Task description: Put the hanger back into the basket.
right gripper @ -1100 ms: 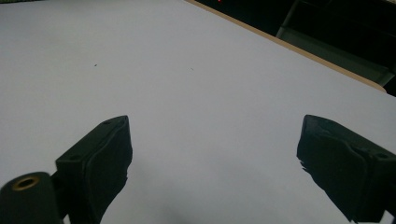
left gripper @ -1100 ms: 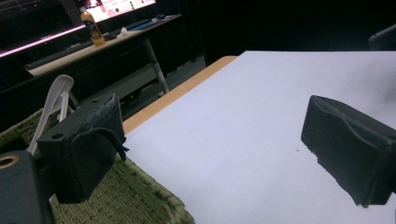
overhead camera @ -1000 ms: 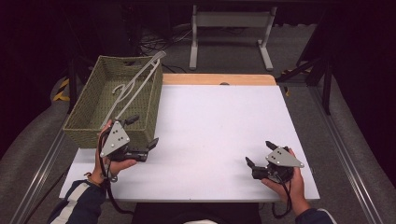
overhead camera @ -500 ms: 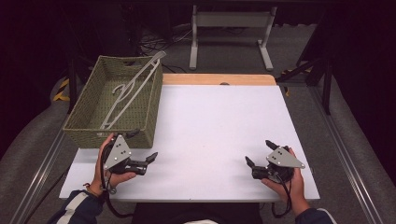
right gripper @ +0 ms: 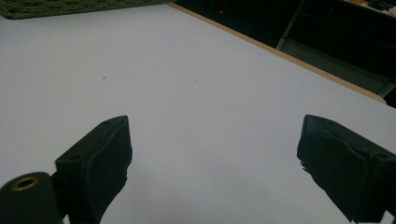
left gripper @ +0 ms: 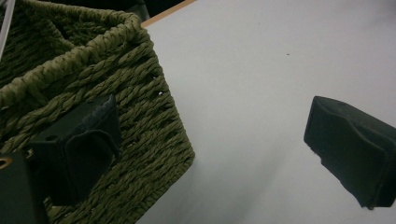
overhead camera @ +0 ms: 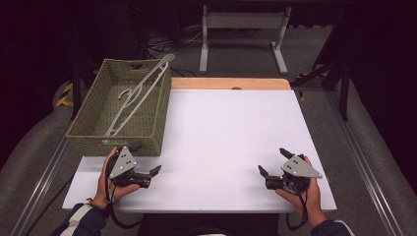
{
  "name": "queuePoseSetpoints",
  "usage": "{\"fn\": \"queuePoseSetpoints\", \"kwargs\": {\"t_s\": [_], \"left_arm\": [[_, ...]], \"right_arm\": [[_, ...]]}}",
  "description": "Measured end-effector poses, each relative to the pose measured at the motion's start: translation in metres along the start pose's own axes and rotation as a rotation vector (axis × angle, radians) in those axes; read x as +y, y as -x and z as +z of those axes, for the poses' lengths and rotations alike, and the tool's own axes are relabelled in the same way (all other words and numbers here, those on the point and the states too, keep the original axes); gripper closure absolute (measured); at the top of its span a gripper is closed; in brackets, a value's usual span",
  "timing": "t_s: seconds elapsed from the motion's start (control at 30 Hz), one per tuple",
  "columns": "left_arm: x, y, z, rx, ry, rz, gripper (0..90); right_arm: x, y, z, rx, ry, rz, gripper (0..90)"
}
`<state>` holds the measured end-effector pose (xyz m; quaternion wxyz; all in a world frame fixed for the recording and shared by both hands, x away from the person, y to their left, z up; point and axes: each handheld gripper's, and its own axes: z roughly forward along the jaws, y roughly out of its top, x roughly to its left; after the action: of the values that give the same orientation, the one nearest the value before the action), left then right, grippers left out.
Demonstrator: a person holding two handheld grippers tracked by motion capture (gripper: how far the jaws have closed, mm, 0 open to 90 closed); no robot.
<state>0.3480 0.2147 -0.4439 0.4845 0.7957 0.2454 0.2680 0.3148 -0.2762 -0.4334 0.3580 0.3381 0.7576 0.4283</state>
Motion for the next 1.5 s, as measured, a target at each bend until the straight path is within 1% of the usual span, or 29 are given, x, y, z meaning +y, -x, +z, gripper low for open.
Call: {"fn": "queuePoseSetpoints", "kwargs": {"t_s": [0.27, 0.33, 0.37, 0.57, 0.6, 0.7, 0.77, 0.87, 0.97, 1.07, 1.1, 1.17, 1.3, 1.37, 1.5], "left_arm": [[0.001, 0.0026, 0.0012, -0.007, 0.013, -0.007, 4.4], [0.0004, 0.0028, 0.0017, -0.016, 0.012, -0.014, 4.4], [0.0003, 0.0033, 0.0016, -0.015, 0.003, -0.007, 4.4], [-0.0006, 0.0057, 0.0028, -0.024, -0.006, -0.006, 4.4], [-0.0004, 0.0058, 0.0026, -0.021, -0.008, -0.002, 4.4], [-0.0006, 0.0047, 0.0035, -0.022, 0.0, -0.006, 4.4], [-0.0007, 0.0045, 0.0037, -0.019, -0.008, -0.005, 4.4], [-0.0008, 0.0053, 0.0043, -0.02, -0.007, -0.005, 4.4], [-0.0008, 0.0055, 0.0042, -0.022, -0.006, -0.004, 4.4], [-0.001, 0.0039, 0.0042, -0.019, -0.013, 0.002, 4.4], [-0.0013, 0.0039, 0.0048, -0.021, -0.015, -0.004, 4.4], [-0.0015, 0.0032, 0.0056, -0.023, -0.021, -0.003, 4.4], [-0.0021, 0.0026, 0.0076, -0.021, -0.027, -0.005, 4.3], [-0.0022, 0.0019, 0.0078, -0.016, -0.032, -0.005, 4.3], [-0.0017, 0.0013, 0.0068, -0.014, -0.038, -0.01, 4.3]], "right_arm": [[-0.0002, -0.0006, 0.0007, 0.004, -0.006, -0.011, 10.7], [0.0003, -0.0006, 0.0003, 0.001, -0.005, -0.014, 10.7], [0.0007, -0.0007, 0.0001, -0.002, -0.002, -0.014, 10.7], [0.0024, -0.0027, -0.001, -0.005, 0.001, -0.022, 10.7], [0.0026, -0.0029, -0.0008, -0.005, 0.0, -0.022, 10.7], [0.0022, -0.0029, 0.0, -0.005, -0.004, -0.025, 10.7], [0.0019, -0.0025, 0.0, -0.003, -0.005, -0.023, 10.7], [0.0014, -0.0014, -0.0004, -0.003, -0.005, -0.017, 10.7], [0.0017, -0.0013, -0.0008, -0.005, -0.003, -0.023, 10.7], [0.001, -0.0012, 0.0005, -0.005, -0.007, -0.028, 10.7], [0.0005, -0.0012, 0.0011, -0.005, -0.011, -0.027, 10.7], [-0.0004, -0.0008, 0.0017, -0.006, -0.015, -0.028, 10.7], [0.0004, -0.0008, 0.0027, -0.003, -0.01, -0.023, 10.7], [0.0002, -0.0021, 0.0042, 0.003, -0.015, -0.036, 10.7], [-0.0004, -0.002, 0.005, 0.008, -0.018, -0.033, 10.7]]}}
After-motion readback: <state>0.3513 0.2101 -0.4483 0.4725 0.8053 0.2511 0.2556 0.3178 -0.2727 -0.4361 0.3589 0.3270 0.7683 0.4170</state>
